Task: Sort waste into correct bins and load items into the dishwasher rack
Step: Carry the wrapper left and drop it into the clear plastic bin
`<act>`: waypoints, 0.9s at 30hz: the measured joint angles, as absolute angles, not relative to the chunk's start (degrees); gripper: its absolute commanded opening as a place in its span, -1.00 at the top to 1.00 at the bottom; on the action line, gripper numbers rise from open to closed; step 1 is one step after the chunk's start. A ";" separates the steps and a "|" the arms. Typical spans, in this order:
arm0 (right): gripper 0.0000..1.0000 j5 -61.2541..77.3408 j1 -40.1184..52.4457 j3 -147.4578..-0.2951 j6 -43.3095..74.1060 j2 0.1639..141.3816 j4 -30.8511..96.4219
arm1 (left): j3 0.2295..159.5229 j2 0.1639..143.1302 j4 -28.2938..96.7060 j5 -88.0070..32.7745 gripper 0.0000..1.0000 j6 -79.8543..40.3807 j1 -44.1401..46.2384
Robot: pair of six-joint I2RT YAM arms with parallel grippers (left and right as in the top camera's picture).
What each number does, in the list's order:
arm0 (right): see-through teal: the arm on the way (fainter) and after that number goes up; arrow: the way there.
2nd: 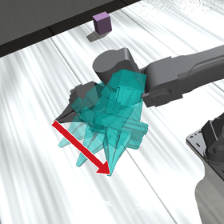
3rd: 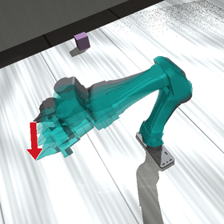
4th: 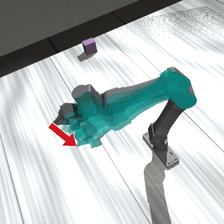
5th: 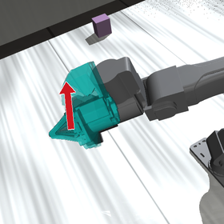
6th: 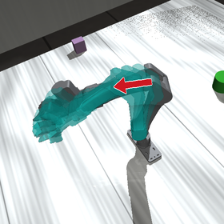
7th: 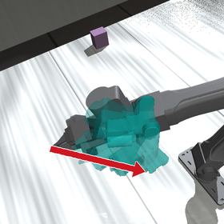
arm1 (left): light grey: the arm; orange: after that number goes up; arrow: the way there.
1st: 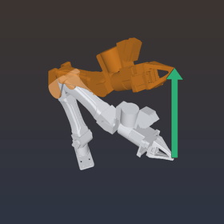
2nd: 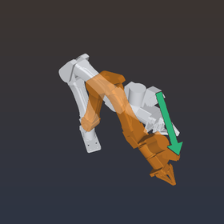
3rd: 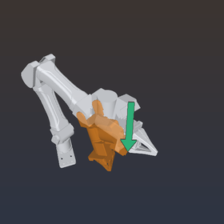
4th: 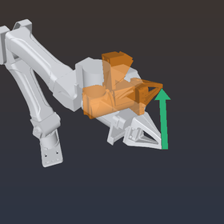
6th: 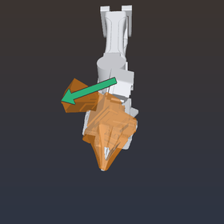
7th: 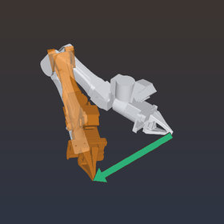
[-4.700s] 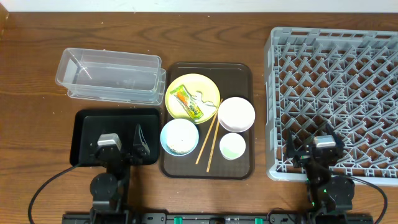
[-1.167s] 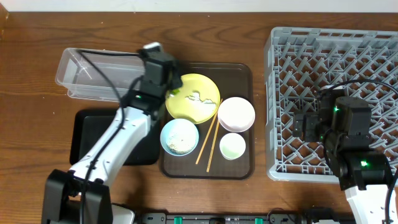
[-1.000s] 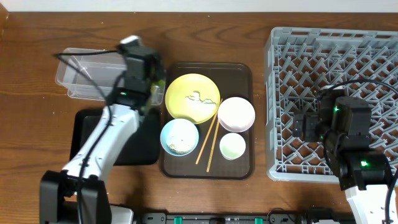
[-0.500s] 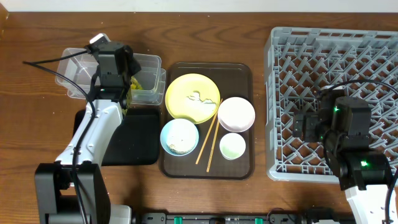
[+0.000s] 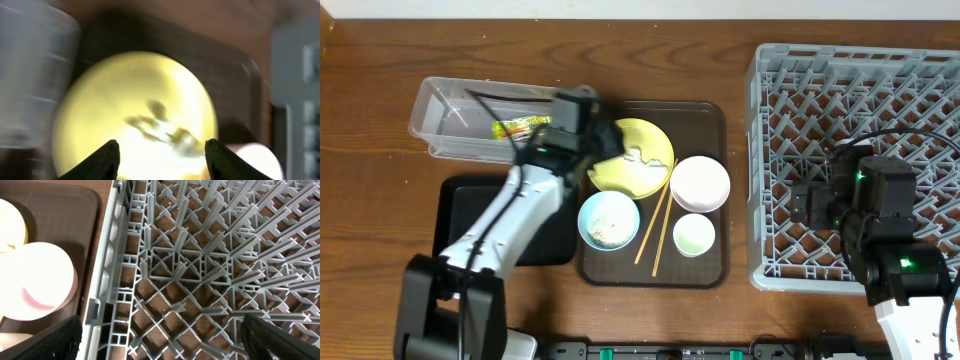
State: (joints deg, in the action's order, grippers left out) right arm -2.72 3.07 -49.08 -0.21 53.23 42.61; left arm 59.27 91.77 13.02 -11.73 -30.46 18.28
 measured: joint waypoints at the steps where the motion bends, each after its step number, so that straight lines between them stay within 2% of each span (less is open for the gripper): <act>1: -0.98 -2.72 3.07 -49.08 -0.21 53.23 42.61 | 59.27 92.31 13.04 -11.86 -0.18 -31.88 20.01; 6: -0.99 -2.72 3.07 -49.06 -0.19 53.23 42.61 | 59.27 97.93 10.98 -11.62 -0.19 -39.35 25.32; 13: -0.98 -2.57 3.07 -49.08 -0.21 53.23 42.61 | 59.27 105.69 4.82 -11.44 -0.15 -43.55 27.62; 15: -0.99 -2.57 3.07 -49.08 -0.19 53.23 42.61 | 59.27 106.89 4.03 -11.40 0.07 -44.21 27.73; 18: -0.99 -2.59 3.07 -49.08 -0.21 53.23 42.61 | 59.27 107.66 3.77 -11.25 0.53 -45.04 27.73; 20: -0.98 -2.59 3.07 -49.08 -0.21 53.23 42.61 | 59.27 108.03 3.81 -11.18 0.71 -45.04 27.73; 24: -0.98 -2.57 3.07 -49.08 -0.21 53.23 42.61 | 59.27 108.07 3.77 -11.20 0.87 -45.21 27.68; 27: -0.99 -2.57 3.07 -49.08 -0.19 53.23 42.61 | 59.27 107.96 3.86 -11.22 0.88 -45.01 27.24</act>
